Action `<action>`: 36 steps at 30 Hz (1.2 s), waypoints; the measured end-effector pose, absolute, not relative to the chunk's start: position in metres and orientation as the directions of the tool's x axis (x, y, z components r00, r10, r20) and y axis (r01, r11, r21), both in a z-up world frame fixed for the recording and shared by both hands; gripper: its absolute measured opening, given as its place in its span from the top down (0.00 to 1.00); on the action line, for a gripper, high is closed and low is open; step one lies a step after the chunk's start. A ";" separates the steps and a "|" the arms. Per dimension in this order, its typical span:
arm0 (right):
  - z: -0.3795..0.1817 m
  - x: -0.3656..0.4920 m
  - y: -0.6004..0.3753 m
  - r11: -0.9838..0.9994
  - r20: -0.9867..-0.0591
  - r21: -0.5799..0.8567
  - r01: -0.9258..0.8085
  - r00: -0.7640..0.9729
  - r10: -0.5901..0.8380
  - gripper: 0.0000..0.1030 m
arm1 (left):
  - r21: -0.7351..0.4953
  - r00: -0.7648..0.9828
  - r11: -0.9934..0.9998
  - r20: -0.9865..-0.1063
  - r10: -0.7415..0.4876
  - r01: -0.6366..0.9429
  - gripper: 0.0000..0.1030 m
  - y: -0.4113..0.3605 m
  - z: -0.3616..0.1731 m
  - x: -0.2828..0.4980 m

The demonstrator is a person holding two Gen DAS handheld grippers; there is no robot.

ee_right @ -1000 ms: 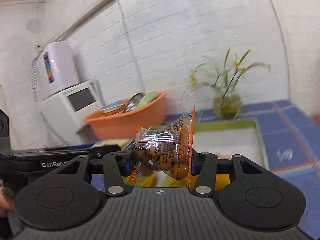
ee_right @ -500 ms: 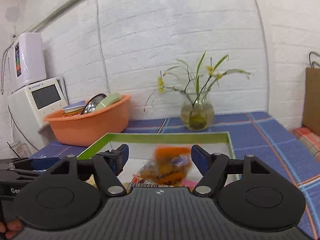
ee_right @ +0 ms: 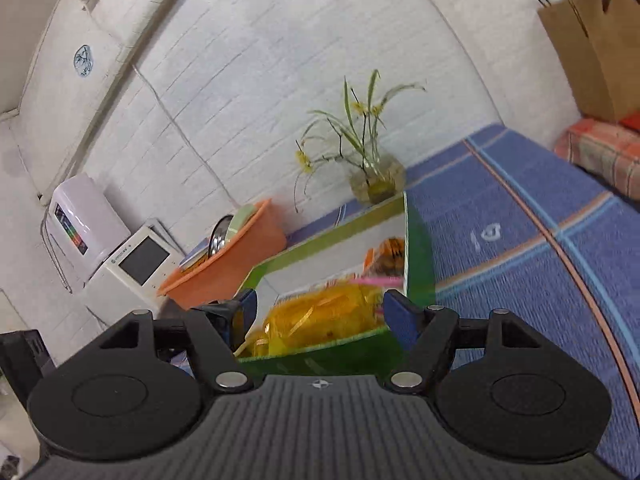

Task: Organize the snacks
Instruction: 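Carry the round-snack bag into the green box and release it, then grasp the yellow chip packet with the right gripper and lift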

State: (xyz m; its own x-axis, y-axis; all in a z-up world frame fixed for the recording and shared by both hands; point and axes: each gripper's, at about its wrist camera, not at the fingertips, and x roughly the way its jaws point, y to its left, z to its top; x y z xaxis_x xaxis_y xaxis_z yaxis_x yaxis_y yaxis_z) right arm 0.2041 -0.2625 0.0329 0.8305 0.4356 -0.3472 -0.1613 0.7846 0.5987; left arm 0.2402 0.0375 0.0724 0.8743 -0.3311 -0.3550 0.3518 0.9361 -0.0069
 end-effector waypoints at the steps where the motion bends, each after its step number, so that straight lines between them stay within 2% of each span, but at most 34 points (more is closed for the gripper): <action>1: 0.028 0.198 -0.263 0.783 -0.364 0.599 -0.169 0.813 0.454 0.00 | -0.008 0.869 0.932 -0.360 -0.340 0.362 0.09 0.036 0.071 0.233; 3: 0.020 0.184 -0.263 0.792 -0.397 0.579 -0.193 0.782 0.481 0.00 | -0.014 0.864 0.931 -0.370 -0.343 0.363 0.00 0.035 0.064 0.216; 10: -0.001 0.148 -0.247 0.861 -0.514 0.431 -0.272 0.710 0.481 0.00 | -0.020 0.812 0.919 -0.462 -0.357 0.393 0.00 0.028 0.030 0.183; 16: 0.002 0.144 -0.254 0.829 -0.463 0.485 -0.278 0.722 0.514 0.00 | -0.023 0.780 0.912 -0.511 -0.362 0.409 0.00 0.020 0.013 0.177; 19: 0.002 0.137 -0.253 0.816 -0.451 0.493 -0.300 0.714 0.535 0.00 | -0.025 0.778 0.908 -0.507 -0.372 0.418 0.00 0.020 0.015 0.172; 22: 0.000 0.129 -0.254 0.796 -0.449 0.526 -0.300 0.697 0.559 0.00 | -0.084 0.757 0.884 -0.483 -0.440 0.460 0.00 0.023 0.022 0.156; 27: -0.019 0.130 -0.266 0.748 -0.534 0.658 -0.090 0.644 0.548 0.00 | -0.171 0.625 0.771 -0.491 -0.607 0.614 0.00 0.005 0.023 0.125; 29: -0.024 0.131 -0.266 0.709 -0.513 0.703 -0.060 0.648 0.564 0.00 | -0.155 0.584 0.742 -0.521 -0.622 0.652 0.00 -0.014 0.015 0.123; 33: -0.023 0.135 -0.253 0.720 -0.528 0.691 -0.068 0.632 0.567 0.00 | -0.196 0.513 0.736 -0.602 -0.611 0.648 0.07 -0.038 -0.007 0.131; 34: -0.023 0.135 -0.250 0.725 -0.529 0.684 -0.083 0.629 0.570 0.00 | -0.207 0.501 0.736 -0.613 -0.611 0.644 0.13 -0.041 -0.011 0.133; 36: -0.021 0.134 -0.242 0.749 -0.533 0.652 -0.120 0.631 0.565 0.00 | -0.185 0.529 0.747 -0.600 -0.600 0.638 0.16 -0.042 -0.013 0.132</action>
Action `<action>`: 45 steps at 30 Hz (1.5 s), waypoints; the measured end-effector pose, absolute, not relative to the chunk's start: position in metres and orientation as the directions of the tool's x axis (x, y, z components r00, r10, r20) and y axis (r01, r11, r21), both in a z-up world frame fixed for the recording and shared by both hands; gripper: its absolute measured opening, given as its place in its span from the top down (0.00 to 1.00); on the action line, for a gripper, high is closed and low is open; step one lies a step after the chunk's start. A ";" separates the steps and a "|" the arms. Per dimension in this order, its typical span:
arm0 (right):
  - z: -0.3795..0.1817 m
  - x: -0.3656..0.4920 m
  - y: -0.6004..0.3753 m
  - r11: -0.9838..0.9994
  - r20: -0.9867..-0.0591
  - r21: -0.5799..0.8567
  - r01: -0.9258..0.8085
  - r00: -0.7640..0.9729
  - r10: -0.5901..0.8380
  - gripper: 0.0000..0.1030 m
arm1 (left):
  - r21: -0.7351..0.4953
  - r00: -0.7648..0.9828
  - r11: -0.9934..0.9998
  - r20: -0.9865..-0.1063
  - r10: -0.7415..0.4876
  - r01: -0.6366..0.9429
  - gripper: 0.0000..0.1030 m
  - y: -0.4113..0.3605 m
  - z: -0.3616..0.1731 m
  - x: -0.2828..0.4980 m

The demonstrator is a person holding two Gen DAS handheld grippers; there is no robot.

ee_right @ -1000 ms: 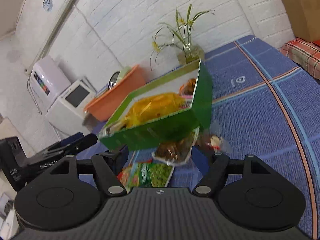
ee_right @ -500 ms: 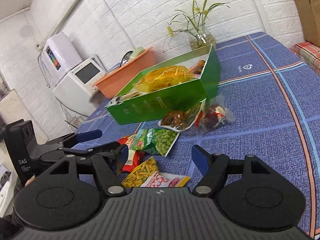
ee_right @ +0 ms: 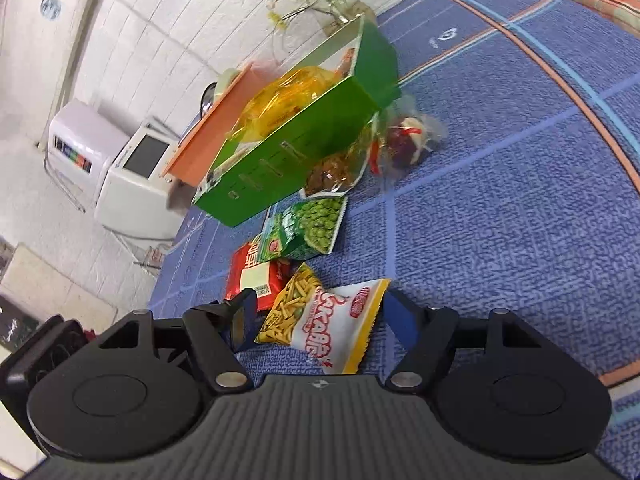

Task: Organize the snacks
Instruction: 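Grasp the yellow chip packet with the right gripper and lift, then drop the yellow chip packet into the green box from the right gripper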

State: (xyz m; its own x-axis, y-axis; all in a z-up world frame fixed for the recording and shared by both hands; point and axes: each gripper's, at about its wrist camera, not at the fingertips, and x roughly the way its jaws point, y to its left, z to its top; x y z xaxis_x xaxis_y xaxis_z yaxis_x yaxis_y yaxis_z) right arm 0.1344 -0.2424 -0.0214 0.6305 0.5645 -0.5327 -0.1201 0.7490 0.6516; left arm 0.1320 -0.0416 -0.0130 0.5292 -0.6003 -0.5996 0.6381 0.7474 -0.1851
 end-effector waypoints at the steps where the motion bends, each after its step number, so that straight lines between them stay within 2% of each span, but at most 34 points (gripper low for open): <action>1: -0.020 0.135 -0.237 0.767 -0.538 0.624 -0.147 0.631 0.558 0.00 | -0.191 0.532 0.750 -0.598 -0.600 0.633 0.17 -0.041 -0.013 0.134; 2: -0.019 0.135 -0.234 0.784 -0.544 0.599 -0.163 0.635 0.548 0.00 | -0.207 0.533 0.753 -0.591 -0.605 0.624 0.18 -0.039 -0.013 0.136; 3: -0.020 0.135 -0.232 0.803 -0.557 0.573 -0.165 0.640 0.529 0.30 | -0.216 0.542 0.761 -0.586 -0.602 0.611 0.23 -0.037 -0.013 0.138; 4: -0.022 0.135 -0.231 0.820 -0.567 0.548 -0.168 0.646 0.511 0.49 | -0.215 0.555 0.772 -0.584 -0.593 0.599 0.32 -0.035 -0.013 0.139; 5: -0.024 0.134 -0.231 0.819 -0.557 0.546 -0.176 0.654 0.512 0.52 | -0.212 0.566 0.782 -0.583 -0.583 0.587 0.36 -0.034 -0.012 0.140; 8: -0.024 0.136 -0.233 0.818 -0.551 0.549 -0.171 0.662 0.508 0.55 | -0.230 0.569 0.790 -0.584 -0.579 0.569 0.48 -0.028 -0.010 0.144; 16: -0.018 0.135 -0.223 0.843 -0.559 0.503 -0.192 0.672 0.486 0.61 | -0.218 0.566 0.784 -0.584 -0.582 0.581 0.56 -0.026 -0.010 0.143; 26: 0.009 0.122 -0.212 0.836 -0.475 0.479 -0.269 0.721 0.505 0.63 | -0.218 0.613 0.782 -0.512 -0.601 0.585 0.56 -0.008 0.019 0.130; 35: 0.017 0.155 -0.183 0.784 -0.417 0.503 -0.363 0.693 0.588 0.63 | -0.183 0.699 0.843 -0.486 -0.524 0.505 0.56 0.023 0.036 0.141; 45: 0.043 0.207 -0.167 0.727 -0.242 0.523 -0.446 0.740 0.628 0.64 | -0.124 0.787 0.881 -0.406 -0.465 0.457 0.56 0.046 0.076 0.192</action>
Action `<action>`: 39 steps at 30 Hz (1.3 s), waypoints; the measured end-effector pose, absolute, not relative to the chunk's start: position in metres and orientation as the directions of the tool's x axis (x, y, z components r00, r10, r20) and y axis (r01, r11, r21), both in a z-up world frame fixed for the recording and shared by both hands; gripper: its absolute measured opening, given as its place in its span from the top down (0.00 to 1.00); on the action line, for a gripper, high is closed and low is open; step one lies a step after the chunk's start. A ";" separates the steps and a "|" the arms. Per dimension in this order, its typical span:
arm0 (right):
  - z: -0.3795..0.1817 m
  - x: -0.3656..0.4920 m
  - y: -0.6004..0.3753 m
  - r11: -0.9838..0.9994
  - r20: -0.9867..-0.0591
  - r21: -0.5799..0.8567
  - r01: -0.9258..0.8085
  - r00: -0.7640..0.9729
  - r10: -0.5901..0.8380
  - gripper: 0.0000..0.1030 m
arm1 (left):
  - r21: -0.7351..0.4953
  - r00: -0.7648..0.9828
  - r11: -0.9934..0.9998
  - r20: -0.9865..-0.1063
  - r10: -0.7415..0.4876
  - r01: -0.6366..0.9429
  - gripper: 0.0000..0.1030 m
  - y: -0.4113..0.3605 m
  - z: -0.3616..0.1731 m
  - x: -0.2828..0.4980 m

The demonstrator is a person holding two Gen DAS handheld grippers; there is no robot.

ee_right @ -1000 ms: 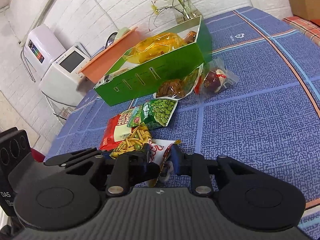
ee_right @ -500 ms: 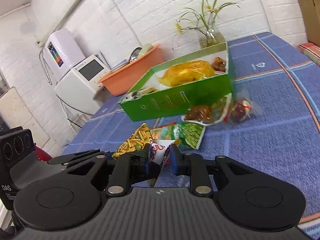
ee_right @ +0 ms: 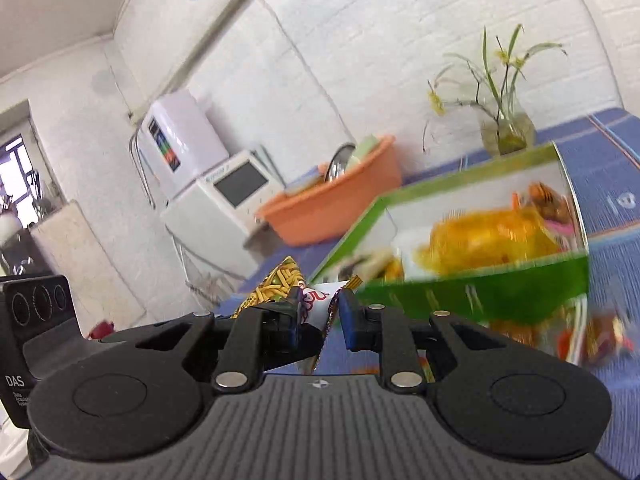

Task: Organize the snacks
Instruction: 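Drop the yellow chip packet into the green box from the right gripper, then grasp the brown snack packet with the right gripper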

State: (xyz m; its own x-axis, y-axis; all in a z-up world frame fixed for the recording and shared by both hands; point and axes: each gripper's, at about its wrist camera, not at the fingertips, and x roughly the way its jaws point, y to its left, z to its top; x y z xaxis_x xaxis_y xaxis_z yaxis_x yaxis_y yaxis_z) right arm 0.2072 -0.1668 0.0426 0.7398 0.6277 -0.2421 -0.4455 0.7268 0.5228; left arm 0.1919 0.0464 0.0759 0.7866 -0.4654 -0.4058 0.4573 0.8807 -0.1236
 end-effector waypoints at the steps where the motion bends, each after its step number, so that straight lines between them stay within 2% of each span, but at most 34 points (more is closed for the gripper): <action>1: 0.045 0.215 -0.167 0.733 -0.233 0.523 -0.435 0.754 0.614 0.64 | -0.124 0.789 0.881 -0.400 -0.466 0.457 0.56 0.045 0.078 0.203; 8: 0.032 0.256 -0.165 0.791 -0.203 0.493 -0.362 0.836 0.509 0.66 | -0.157 0.796 0.897 -0.418 -0.439 0.412 0.57 0.032 0.064 0.268; 10: 0.027 0.265 -0.164 0.807 -0.201 0.478 -0.346 0.852 0.484 0.66 | -0.147 0.805 0.912 -0.430 -0.409 0.384 0.52 0.029 0.057 0.284; 11: 0.025 0.268 -0.163 0.820 -0.201 0.465 -0.333 0.863 0.464 0.61 | -0.146 0.811 0.921 -0.437 -0.389 0.362 0.50 0.029 0.054 0.291; 13: 0.025 0.270 -0.164 0.844 -0.173 0.441 -0.306 0.893 0.415 0.39 | -0.146 0.829 0.944 -0.450 -0.331 0.297 0.41 0.032 0.050 0.305; 14: 0.027 0.268 -0.166 0.851 -0.156 0.435 -0.295 0.906 0.394 0.00 | -0.145 0.837 0.953 -0.454 -0.304 0.267 0.41 0.035 0.050 0.309; 20: 0.058 0.240 -0.193 0.857 -0.082 0.411 -0.310 0.924 0.374 0.00 | -0.169 0.875 0.967 -0.417 -0.247 0.192 0.38 0.061 0.055 0.286; 25: 0.081 0.208 -0.216 0.849 -0.050 0.409 -0.334 0.921 0.387 0.00 | -0.130 0.874 0.957 -0.390 -0.291 0.261 0.34 0.053 0.058 0.242; 30: 0.084 0.179 -0.233 0.897 -0.082 0.332 -0.291 0.939 0.335 0.00 | -0.117 0.812 0.901 -0.395 -0.429 0.419 0.30 0.025 0.056 0.211; 33: 0.074 0.170 -0.243 0.917 -0.148 0.311 -0.249 0.941 0.305 0.00 | -0.109 0.765 0.865 -0.423 -0.486 0.489 0.30 0.005 0.046 0.204; 39: 0.035 0.173 -0.277 0.825 -0.249 0.515 -0.232 0.881 0.403 0.00 | -0.084 0.723 0.845 -0.479 -0.498 0.528 0.29 -0.022 0.026 0.205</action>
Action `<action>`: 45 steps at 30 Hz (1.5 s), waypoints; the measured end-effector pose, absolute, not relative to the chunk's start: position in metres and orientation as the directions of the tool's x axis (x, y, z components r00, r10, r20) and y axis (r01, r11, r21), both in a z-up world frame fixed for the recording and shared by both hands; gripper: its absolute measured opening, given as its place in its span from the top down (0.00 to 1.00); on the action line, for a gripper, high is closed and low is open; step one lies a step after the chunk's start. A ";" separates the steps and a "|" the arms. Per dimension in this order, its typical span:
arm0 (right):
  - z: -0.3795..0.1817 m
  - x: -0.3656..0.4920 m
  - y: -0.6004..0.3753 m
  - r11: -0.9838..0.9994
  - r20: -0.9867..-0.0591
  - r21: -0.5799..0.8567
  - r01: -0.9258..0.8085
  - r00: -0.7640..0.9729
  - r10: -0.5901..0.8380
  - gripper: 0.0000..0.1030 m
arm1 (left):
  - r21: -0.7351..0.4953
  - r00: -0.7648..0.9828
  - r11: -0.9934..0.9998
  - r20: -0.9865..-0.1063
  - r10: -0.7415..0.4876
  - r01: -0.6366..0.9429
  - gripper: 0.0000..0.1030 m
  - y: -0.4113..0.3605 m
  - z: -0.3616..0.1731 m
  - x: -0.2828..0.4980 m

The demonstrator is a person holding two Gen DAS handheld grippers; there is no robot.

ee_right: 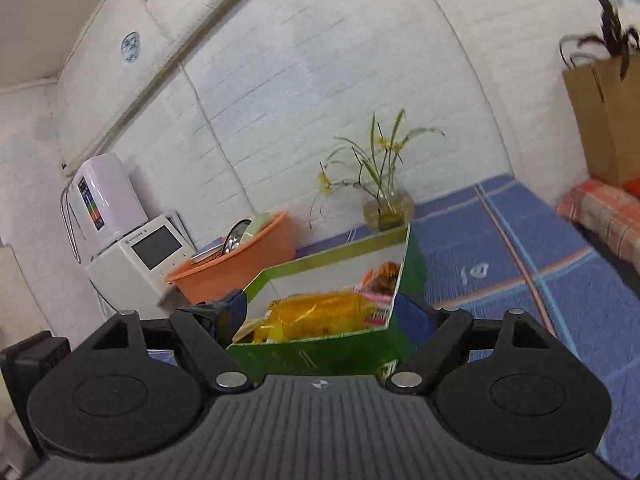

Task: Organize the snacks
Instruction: 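Grasp the brown snack packet with the right gripper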

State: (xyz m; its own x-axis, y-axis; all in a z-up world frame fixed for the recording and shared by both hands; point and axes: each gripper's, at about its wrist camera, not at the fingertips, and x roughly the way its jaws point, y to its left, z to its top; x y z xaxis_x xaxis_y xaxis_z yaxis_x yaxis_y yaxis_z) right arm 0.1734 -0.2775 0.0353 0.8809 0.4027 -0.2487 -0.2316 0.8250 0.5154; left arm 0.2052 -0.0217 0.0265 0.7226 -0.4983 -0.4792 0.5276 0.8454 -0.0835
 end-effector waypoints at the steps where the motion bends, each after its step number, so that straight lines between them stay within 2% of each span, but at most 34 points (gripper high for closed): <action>1: 0.030 0.175 -0.281 0.814 -0.264 0.539 -0.216 0.875 0.407 0.00 | -0.088 0.722 0.848 -0.484 -0.494 0.522 0.29 -0.023 0.025 0.207; 4: 0.019 0.182 -0.287 0.795 -0.292 0.579 -0.182 0.864 0.410 0.00 | -0.069 0.733 0.857 -0.485 -0.476 0.511 0.29 -0.031 0.023 0.213; 7: 0.011 0.192 -0.280 0.744 -0.319 0.629 -0.223 0.800 0.509 0.00 | -0.101 0.693 0.837 -0.514 -0.506 0.537 0.29 -0.039 0.020 0.226; 9: 0.007 0.203 -0.270 0.738 -0.365 0.636 -0.226 0.755 0.545 0.06 | -0.144 0.655 0.833 -0.551 -0.516 0.535 0.29 -0.044 0.014 0.239; 14: 0.005 0.225 -0.254 0.836 -0.491 0.528 -0.150 0.749 0.445 0.05 | -0.220 0.571 0.822 -0.626 -0.532 0.525 0.29 -0.050 -0.005 0.261; 18: 0.000 0.245 -0.230 0.887 -0.613 0.415 -0.202 0.658 0.437 0.04 | -0.211 0.576 0.811 -0.609 -0.545 0.545 0.29 -0.051 -0.008 0.260; 20: -0.008 0.254 -0.217 0.918 -0.676 0.340 -0.204 0.626 0.389 0.03 | -0.217 0.572 0.805 -0.603 -0.556 0.553 0.29 -0.051 -0.008 0.261; 21: -0.009 0.255 -0.214 0.921 -0.671 0.328 -0.211 0.634 0.384 0.00 | -0.212 0.574 0.802 -0.600 -0.557 0.558 0.29 -0.050 -0.009 0.260; 24: -0.009 0.255 -0.212 0.922 -0.677 0.340 -0.186 0.632 0.377 0.00 | -0.177 0.583 0.797 -0.595 -0.554 0.577 0.29 -0.054 -0.010 0.257; 28: -0.016 0.250 -0.226 0.846 -0.614 0.513 -0.148 0.626 0.481 0.00 | -0.154 0.579 0.786 -0.595 -0.557 0.598 0.30 -0.058 -0.011 0.252; 36: -0.021 0.226 -0.249 0.689 -0.476 0.708 -0.152 0.618 0.626 0.00 | -0.259 0.534 0.756 -0.574 -0.621 0.601 0.30 -0.025 -0.010 0.241; 38: -0.014 0.219 -0.254 0.720 -0.478 0.680 -0.136 0.663 0.576 0.00 | -0.277 0.544 0.768 -0.572 -0.614 0.577 0.30 -0.018 -0.010 0.241; 43: -0.008 0.226 -0.245 0.835 -0.590 0.544 -0.079 0.671 0.448 0.00 | -0.339 0.559 0.785 -0.560 -0.612 0.519 0.30 -0.010 -0.009 0.249; 45: -0.011 0.230 -0.241 0.850 -0.604 0.523 -0.063 0.676 0.422 0.00 | -0.343 0.568 0.791 -0.557 -0.606 0.507 0.30 -0.011 -0.009 0.253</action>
State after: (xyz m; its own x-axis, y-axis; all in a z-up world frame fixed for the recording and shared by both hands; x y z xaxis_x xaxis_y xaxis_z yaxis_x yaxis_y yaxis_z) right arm 0.2304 -0.2415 -0.0109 0.6760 0.4223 -0.6039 -0.0634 0.8498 0.5233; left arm 0.2532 -0.0108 -0.0089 0.5675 -0.6061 -0.5573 0.5072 0.7905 -0.3433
